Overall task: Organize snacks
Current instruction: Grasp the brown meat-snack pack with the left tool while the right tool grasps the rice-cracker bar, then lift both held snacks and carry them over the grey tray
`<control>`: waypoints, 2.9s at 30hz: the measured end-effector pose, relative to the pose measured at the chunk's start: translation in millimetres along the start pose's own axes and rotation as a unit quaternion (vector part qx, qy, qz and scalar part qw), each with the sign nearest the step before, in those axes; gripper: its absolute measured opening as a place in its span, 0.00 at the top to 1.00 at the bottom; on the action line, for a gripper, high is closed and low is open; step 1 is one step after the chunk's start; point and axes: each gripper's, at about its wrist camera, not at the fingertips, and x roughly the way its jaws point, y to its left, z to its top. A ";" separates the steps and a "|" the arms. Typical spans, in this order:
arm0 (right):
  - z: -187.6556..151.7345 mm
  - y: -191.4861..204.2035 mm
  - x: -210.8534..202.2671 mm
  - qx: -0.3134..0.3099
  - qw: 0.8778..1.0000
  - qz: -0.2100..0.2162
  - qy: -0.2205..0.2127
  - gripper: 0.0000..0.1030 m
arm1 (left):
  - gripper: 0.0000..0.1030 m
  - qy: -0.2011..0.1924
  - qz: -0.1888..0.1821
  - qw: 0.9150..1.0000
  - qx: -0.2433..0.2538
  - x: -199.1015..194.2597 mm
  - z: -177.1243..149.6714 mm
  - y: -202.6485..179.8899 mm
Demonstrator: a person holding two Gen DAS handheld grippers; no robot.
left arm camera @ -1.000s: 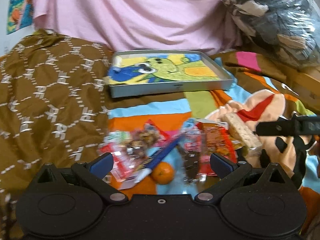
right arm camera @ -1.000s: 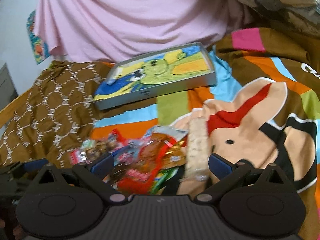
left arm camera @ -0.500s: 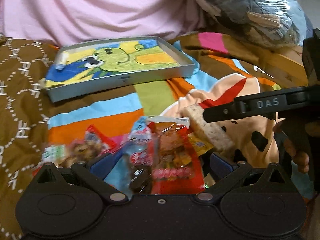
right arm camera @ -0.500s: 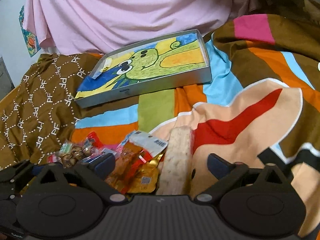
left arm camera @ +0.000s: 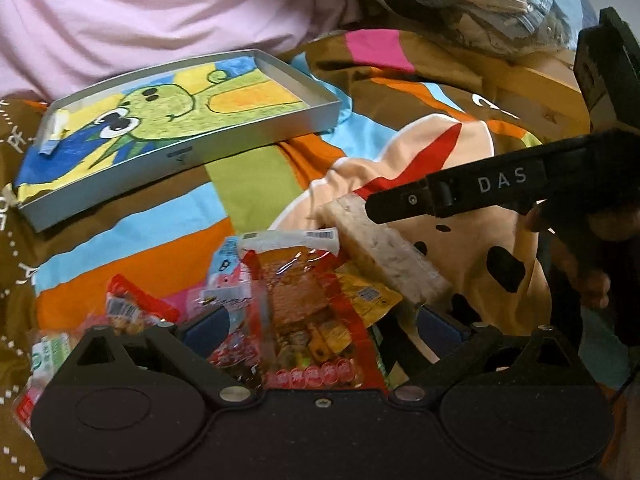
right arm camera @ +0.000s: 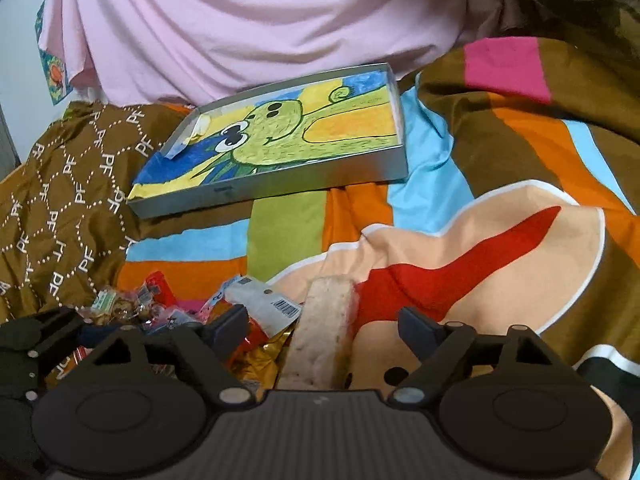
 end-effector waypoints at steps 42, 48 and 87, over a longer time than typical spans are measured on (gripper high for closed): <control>-28.8 33.8 16.4 -0.117 0.991 -0.035 0.050 0.53 | 0.50 0.059 0.016 0.983 -0.174 44.7 22.4 40.9; -33.0 35.6 25.9 -0.125 0.988 -0.065 0.064 0.55 | 0.48 0.064 0.027 0.984 -0.161 51.5 25.2 37.2; -5.3 60.1 9.6 -0.222 0.932 -0.208 -0.200 0.64 | 0.57 -0.100 0.111 0.966 -0.210 3.3 100.7 41.7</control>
